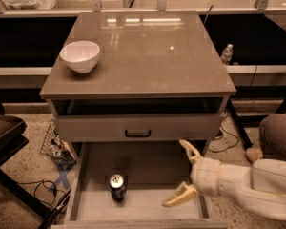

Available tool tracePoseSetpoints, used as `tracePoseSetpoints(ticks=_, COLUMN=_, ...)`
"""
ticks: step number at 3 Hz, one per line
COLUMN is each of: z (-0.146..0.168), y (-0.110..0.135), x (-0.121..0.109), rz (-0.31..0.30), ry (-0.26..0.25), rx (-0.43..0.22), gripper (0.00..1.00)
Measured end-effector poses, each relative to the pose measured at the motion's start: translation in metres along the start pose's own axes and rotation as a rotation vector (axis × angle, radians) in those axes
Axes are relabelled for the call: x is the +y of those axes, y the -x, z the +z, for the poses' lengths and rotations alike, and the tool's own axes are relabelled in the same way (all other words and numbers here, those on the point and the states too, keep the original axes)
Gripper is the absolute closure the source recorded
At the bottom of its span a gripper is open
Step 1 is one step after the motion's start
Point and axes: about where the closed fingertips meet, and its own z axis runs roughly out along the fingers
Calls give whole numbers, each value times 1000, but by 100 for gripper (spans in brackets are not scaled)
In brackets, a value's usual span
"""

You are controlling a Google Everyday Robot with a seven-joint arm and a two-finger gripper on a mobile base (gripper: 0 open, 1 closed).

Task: Pick pepsi can from middle drawer and place on counter

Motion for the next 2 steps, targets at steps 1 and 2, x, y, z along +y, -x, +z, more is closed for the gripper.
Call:
tracePoseSetpoints(ticks=1, z=53, y=-21, x=-6, rz=15, ry=14, rx=-73, gripper=0)
tracePoseSetpoints(ticks=2, z=91, y=-47, x=-4, rz=42, ry=11, rx=-145, gripper=0)
